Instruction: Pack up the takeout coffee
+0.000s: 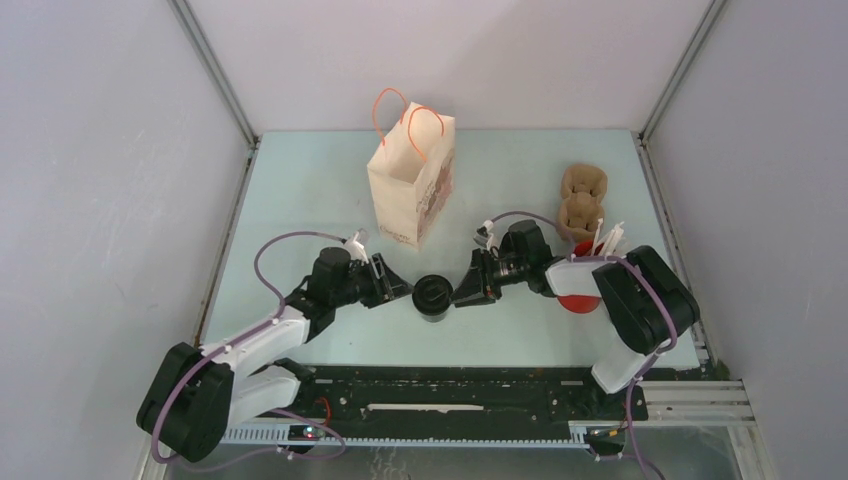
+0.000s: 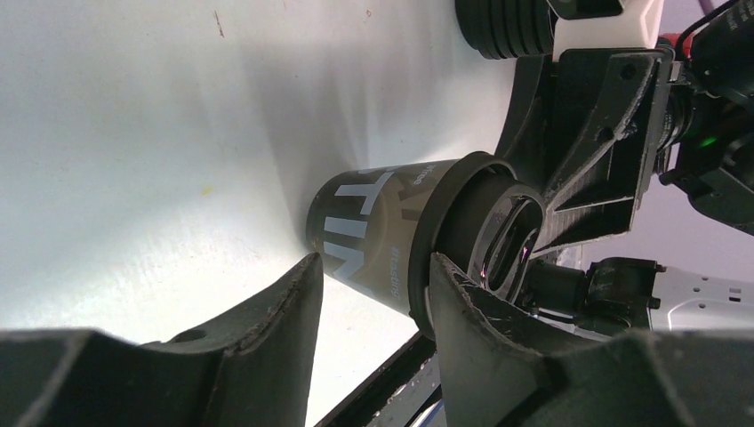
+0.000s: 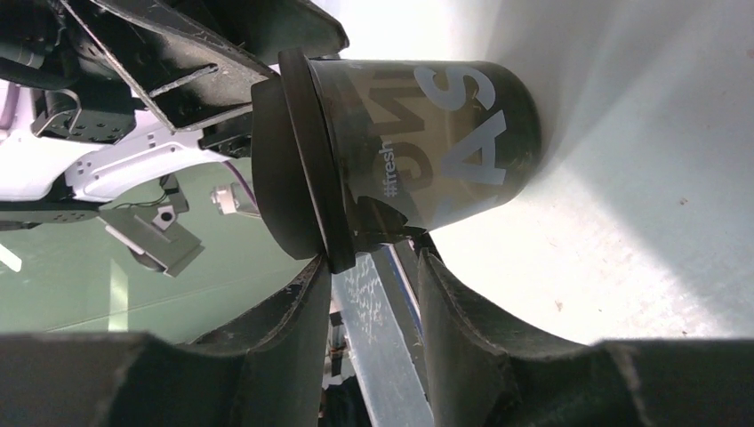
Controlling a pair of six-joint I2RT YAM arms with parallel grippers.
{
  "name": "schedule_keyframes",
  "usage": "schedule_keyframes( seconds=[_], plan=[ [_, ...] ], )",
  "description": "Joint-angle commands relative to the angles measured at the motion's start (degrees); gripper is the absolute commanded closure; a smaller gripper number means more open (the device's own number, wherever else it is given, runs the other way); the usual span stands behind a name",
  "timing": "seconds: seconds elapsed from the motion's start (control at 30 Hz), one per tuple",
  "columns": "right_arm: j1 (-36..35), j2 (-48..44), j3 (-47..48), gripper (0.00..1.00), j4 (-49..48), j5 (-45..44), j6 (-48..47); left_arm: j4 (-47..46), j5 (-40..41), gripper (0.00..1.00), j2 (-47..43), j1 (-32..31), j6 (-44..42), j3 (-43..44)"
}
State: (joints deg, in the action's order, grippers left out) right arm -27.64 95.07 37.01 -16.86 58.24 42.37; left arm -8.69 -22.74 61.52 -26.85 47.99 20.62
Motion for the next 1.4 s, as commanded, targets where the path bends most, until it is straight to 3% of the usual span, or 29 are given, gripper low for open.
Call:
schedule_keyframes(
  seconds=[0.0,0.1,0.33,0.57,0.93,1.17,1.37],
  plan=[
    [1.0,4.7,-2.4,0.56,-6.2,-3.7,2.3,1.8,-0.4,0.48,0.5,-0.2,-1.7,-0.8],
    [1.7,8.5,-2.9,0.62,-8.9,-3.1,3.8,2.7,0.3,0.48,0.8,-0.2,-2.2,-0.7],
    [3.2,5.9,-3.1,0.60,-6.8,-4.6,3.3,8.1,6.8,0.51,-1.2,-0.3,-3.3,-1.8],
    [2.2,-0.5,-1.0,0.41,-4.5,-2.5,2.7,8.0,2.6,0.41,-8.2,-0.3,-1.6,0.0],
    [2.2,-2.9,1.8,0.33,-2.3,-2.1,2.4,8.3,2.6,0.34,-7.0,-0.1,-2.1,5.2],
    [3.7,-2.8,3.2,0.39,-1.0,-2.6,2.2,9.5,3.6,0.36,-5.5,0.7,-1.8,6.0],
    [3.6,0.5,3.5,0.46,-3.7,-1.8,3.1,6.6,2.2,0.45,-2.9,0.8,-1.4,5.1]
  ],
)
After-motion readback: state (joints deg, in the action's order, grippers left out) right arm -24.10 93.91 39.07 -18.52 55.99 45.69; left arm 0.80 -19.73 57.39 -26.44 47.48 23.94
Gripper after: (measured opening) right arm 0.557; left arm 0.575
